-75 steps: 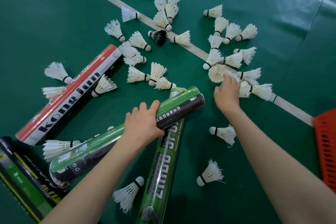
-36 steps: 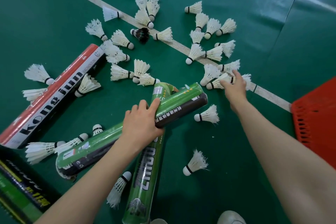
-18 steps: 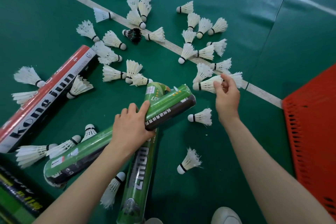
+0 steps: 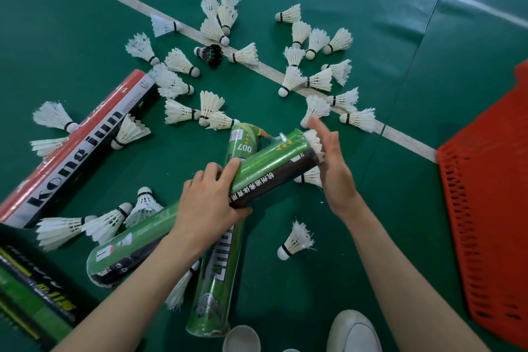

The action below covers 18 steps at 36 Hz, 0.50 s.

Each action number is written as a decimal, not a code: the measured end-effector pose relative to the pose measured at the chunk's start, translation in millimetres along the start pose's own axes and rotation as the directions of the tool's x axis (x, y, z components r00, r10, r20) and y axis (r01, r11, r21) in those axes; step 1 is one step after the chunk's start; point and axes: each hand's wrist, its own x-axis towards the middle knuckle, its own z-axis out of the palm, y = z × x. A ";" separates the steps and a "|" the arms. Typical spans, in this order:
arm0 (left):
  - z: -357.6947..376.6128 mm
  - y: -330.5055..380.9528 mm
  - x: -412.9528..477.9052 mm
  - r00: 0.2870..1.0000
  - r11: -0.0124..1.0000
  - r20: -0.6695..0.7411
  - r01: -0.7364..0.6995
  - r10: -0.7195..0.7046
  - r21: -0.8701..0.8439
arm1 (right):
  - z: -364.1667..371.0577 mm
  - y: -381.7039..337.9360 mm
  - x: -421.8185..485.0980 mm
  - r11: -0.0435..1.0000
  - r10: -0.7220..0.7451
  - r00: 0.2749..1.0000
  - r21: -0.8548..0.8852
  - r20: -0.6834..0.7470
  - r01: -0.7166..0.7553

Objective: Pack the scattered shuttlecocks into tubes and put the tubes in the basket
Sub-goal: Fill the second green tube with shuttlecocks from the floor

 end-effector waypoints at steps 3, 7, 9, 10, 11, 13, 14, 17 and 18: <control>0.3 1.8 0.3 1.000 1.000 0.016 -0.002 0.001 0.026 | 0.8 2.3 -2.6 0.998 0.057 0.990 -0.012 0.127 -0.056; -0.6 3.8 6.7 0.999 0.999 0.030 0.016 -0.017 0.042 | -6.1 3.7 6.0 0.996 0.088 0.996 0.010 0.035 -0.088; -1.1 4.6 13.1 0.997 0.997 0.056 0.041 -0.044 0.059 | -11.2 5.1 19.0 0.988 0.119 0.990 -0.087 -0.082 -0.126; -1.4 4.1 16.2 0.996 0.996 0.067 0.053 -0.058 0.071 | -15.1 7.7 28.0 0.976 0.133 0.980 -0.152 -0.148 -0.155; -1.8 3.6 19.4 0.995 0.994 0.074 0.062 -0.069 0.086 | -20.2 11.3 38.1 0.955 0.138 0.969 -0.230 -0.204 -0.184; -2.6 2.1 25.3 0.993 0.992 0.087 0.073 -0.082 0.104 | -31.8 19.3 61.0 0.870 0.142 0.956 -0.428 -0.257 -0.245; -2.9 1.6 28.3 0.992 0.991 0.095 0.075 -0.086 0.108 | -36.4 21.6 72.0 0.809 0.162 0.952 -0.517 -0.261 -0.279; -2.1 1.2 35.9 0.988 0.991 0.120 0.080 -0.093 0.107 | -41.8 20.2 102.4 0.623 0.212 0.939 -0.703 -0.270 -0.343; -1.1 1.1 38.2 0.987 0.991 0.127 0.081 -0.094 0.104 | -42.4 19.2 111.6 0.580 0.213 0.939 -0.738 -0.270 -0.344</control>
